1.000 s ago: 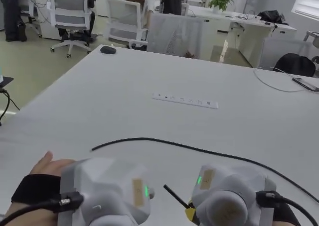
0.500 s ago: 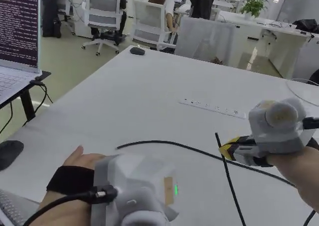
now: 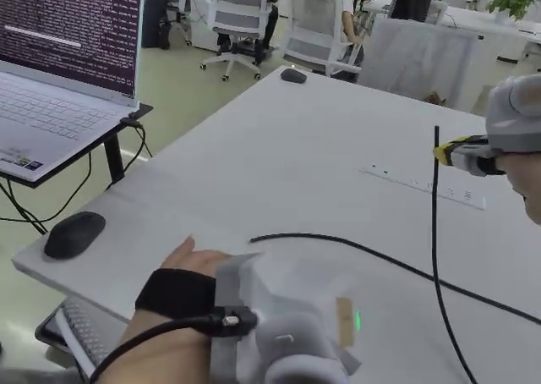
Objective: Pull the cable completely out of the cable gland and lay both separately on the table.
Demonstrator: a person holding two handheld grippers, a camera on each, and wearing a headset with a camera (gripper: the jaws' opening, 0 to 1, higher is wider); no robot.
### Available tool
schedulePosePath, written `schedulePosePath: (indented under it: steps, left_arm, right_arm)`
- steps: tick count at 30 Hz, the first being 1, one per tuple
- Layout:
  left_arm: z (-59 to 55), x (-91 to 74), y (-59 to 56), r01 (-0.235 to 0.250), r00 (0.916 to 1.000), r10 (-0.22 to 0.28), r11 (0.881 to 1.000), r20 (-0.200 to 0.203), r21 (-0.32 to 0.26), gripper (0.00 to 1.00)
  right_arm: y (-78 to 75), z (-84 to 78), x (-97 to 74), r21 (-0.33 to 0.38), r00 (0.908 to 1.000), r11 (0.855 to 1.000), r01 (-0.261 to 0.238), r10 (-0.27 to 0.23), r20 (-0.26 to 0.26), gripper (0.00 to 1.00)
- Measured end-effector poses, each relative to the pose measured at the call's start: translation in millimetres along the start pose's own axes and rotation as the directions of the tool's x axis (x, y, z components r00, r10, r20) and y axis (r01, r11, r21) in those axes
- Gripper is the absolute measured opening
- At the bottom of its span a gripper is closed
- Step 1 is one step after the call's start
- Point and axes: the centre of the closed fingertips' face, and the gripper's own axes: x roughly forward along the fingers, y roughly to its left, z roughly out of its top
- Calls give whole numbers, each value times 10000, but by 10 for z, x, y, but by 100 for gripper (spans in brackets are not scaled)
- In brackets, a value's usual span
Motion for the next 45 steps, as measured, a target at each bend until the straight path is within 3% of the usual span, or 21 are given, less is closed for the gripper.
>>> schedulePosePath:
  steps: [4,7,12,15,18,23,26,31,34,35,37,38,41,43,45]
  left_arm:
    - [-23,2,14,11,10000,-12,9999,-53,-153,16]
    - [-34,2,9,44,10000,-46,9997,-72,-233,16]
    - [-31,10,0,112,9999,-114,9995,-58,-305,16]
    - [-31,31,-21,269,9996,-272,9994,-103,-239,16]
    - [19,51,-33,366,9993,-366,9993,-42,37,16]
    - [117,84,-164,1286,9914,-1289,9916,202,157,16]
    - [157,121,-206,1645,9862,-1653,9850,112,528,16]
    - [306,188,-207,2452,9672,-2481,9679,543,544,16]
    - [369,258,-144,3072,9480,-3094,9508,740,403,16]
    - [376,301,-119,3330,9394,-3343,9425,754,294,16]
    - [383,374,-95,3703,9258,-3693,9289,811,33,16]
    - [377,440,-79,3941,9161,-3915,9190,863,-146,16]
    - [270,662,-42,4239,9048,-4211,9049,637,-397,16]
    - [168,850,-62,4456,8950,-4426,8923,550,-718,16]
    - [56,1009,-132,4745,8801,-4727,8733,436,-1102,16]
  right_arm:
    - [-104,-13,131,96,9997,9997,-212,213,-74,5]
    - [-194,-175,148,-484,9965,9988,-55,14,-831,7]
    - [-239,-351,-51,-200,9923,9996,-179,153,-1229,17]
    - [-177,-450,-305,-206,9896,9991,-368,336,-1398,17]
    - [6,-472,-716,-110,9913,9973,-733,716,-1102,18]
    - [319,-582,-1376,-760,9904,9919,-1016,936,-1018,17]
    - [504,-645,-1759,-495,9915,9931,-1065,1023,-805,17]
    - [839,-830,-2308,318,9916,9929,-1145,1162,-567,18]
    - [1065,-997,-2639,1106,9930,9882,-1063,1113,-405,19]
    - [1101,-1048,-2718,1156,9939,9887,-958,1014,-434,19]
    - [1075,-1140,-2906,1035,9987,9946,-110,160,-482,17]
    - [1070,-1204,-3011,1374,9981,9902,247,-166,-601,17]
    - [1084,-1262,-3212,2204,9973,9730,678,-597,-434,18]
    - [1099,-1285,-3330,2409,9963,9669,839,-772,-373,18]
    - [1114,-1316,-3415,2407,9947,9654,1008,-930,-437,17]
